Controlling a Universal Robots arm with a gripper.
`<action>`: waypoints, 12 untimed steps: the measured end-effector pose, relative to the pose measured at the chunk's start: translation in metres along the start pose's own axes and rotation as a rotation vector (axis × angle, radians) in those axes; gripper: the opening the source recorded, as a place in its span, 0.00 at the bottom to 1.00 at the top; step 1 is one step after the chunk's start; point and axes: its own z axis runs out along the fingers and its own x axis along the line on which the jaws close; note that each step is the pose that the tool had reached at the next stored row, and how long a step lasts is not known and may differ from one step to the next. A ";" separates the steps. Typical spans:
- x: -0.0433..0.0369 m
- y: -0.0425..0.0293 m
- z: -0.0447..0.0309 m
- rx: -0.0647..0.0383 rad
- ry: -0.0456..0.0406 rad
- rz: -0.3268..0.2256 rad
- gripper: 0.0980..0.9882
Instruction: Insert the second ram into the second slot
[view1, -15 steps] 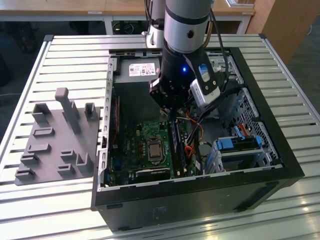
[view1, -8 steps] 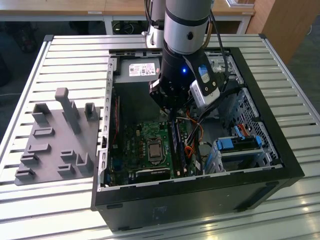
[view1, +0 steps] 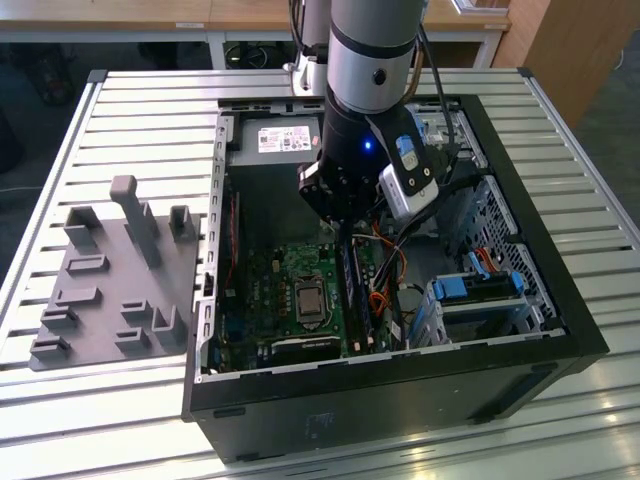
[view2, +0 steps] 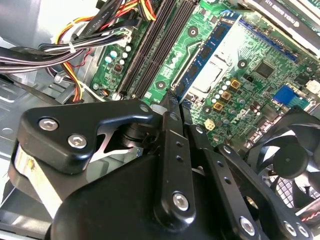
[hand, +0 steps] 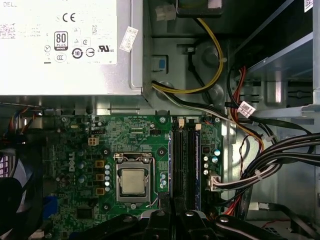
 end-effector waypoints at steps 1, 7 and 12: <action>0.0000 0.0000 0.0006 0.000 0.0000 0.000 0.04; 0.0000 0.0000 0.0041 0.000 0.0001 0.000 0.04; 0.0000 0.0000 0.0064 0.000 0.0001 0.000 0.04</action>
